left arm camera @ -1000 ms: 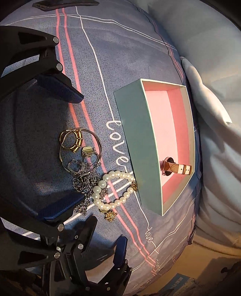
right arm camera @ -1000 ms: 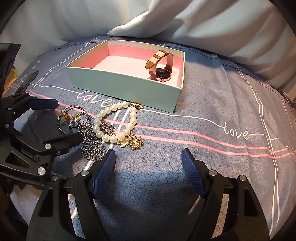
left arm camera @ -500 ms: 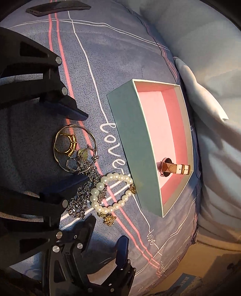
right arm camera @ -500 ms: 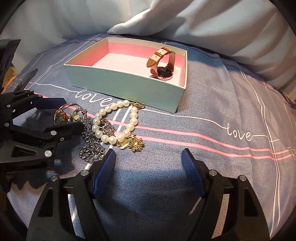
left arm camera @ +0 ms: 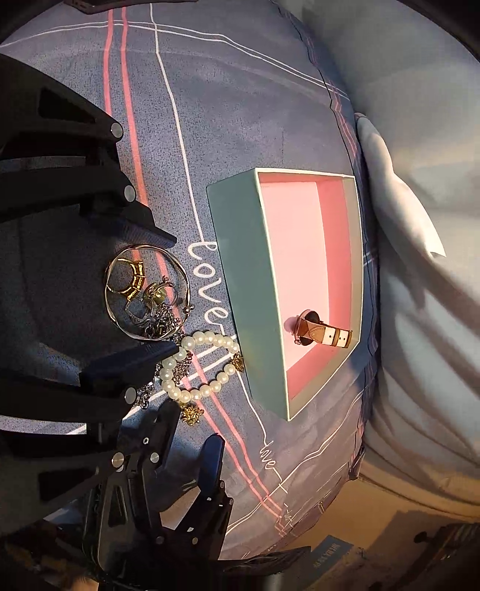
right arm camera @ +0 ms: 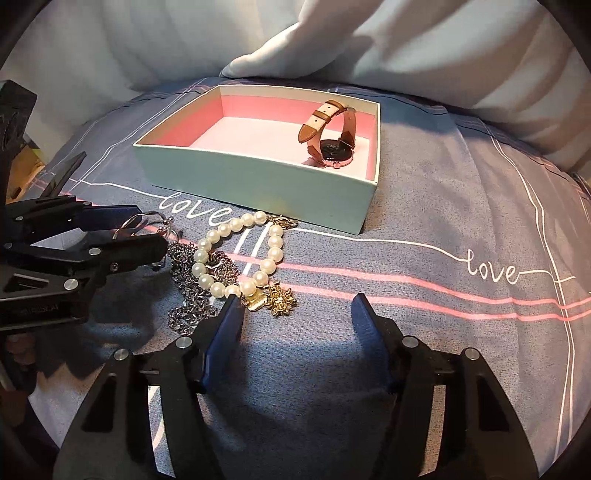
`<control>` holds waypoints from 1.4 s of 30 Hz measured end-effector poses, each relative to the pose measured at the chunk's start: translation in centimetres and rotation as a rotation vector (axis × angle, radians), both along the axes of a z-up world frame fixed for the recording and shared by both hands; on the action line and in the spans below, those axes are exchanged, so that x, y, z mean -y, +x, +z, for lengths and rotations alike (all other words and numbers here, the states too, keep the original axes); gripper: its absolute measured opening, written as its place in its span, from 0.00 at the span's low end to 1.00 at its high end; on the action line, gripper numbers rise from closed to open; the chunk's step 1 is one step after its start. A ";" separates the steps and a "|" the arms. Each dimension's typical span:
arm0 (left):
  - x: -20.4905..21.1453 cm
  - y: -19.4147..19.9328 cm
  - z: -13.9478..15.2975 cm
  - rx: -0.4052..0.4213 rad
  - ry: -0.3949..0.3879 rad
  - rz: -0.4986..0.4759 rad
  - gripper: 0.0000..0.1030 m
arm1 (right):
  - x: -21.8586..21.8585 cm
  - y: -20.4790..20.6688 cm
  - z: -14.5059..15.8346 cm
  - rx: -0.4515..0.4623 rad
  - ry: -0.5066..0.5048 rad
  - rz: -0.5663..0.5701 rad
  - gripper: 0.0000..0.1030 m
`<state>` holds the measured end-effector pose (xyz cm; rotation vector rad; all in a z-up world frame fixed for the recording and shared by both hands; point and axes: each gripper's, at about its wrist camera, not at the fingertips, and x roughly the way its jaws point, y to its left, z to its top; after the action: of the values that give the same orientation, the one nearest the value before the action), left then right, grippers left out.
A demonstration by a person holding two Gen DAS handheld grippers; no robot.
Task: Organize jewelry
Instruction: 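Lower the left gripper onto the thin silver hoop bracelet and grasp it, then carry the hoop into the box with the left gripper while the right gripper carries the gold brooch there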
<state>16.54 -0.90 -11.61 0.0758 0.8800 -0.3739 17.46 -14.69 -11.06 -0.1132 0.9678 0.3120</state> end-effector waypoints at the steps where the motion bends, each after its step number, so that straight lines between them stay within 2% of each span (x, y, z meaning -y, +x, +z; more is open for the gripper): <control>1: 0.1 0.0 0.1 0.004 0.003 0.001 0.50 | 0.0 0.1 0.0 0.000 0.000 0.001 0.56; 5: 0.2 -0.1 0.9 0.020 0.002 -0.001 0.50 | -0.2 0.4 0.0 0.003 -0.004 0.011 0.46; 8: 0.3 -0.1 1.4 0.033 0.013 0.001 0.50 | -0.6 0.5 -0.1 -0.001 -0.011 0.033 0.22; 9: 0.4 -0.2 1.6 0.037 0.013 0.001 0.50 | -0.6 0.4 0.0 -0.003 -0.006 0.034 0.18; 21: 0.8 -0.6 2.4 0.049 0.017 0.003 0.50 | -0.5 -0.3 1.2 0.033 0.005 0.032 0.18; 28: 0.6 -0.6 3.0 0.063 0.009 0.013 0.50 | -0.5 -1.1 3.4 0.108 0.047 0.050 0.18; 33: 0.6 -0.6 3.3 0.066 0.009 0.022 0.50 | -1.0 -1.2 4.5 0.123 0.046 0.060 0.18; 42: 0.9 0.8 6.6 0.127 -0.004 0.042 0.50 | -1.4 0.8 8.0 0.184 0.041 0.061 0.18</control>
<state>17.36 -1.77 -5.00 0.0761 0.7543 -0.3280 18.21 -13.33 -3.05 -0.1315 0.7760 0.3705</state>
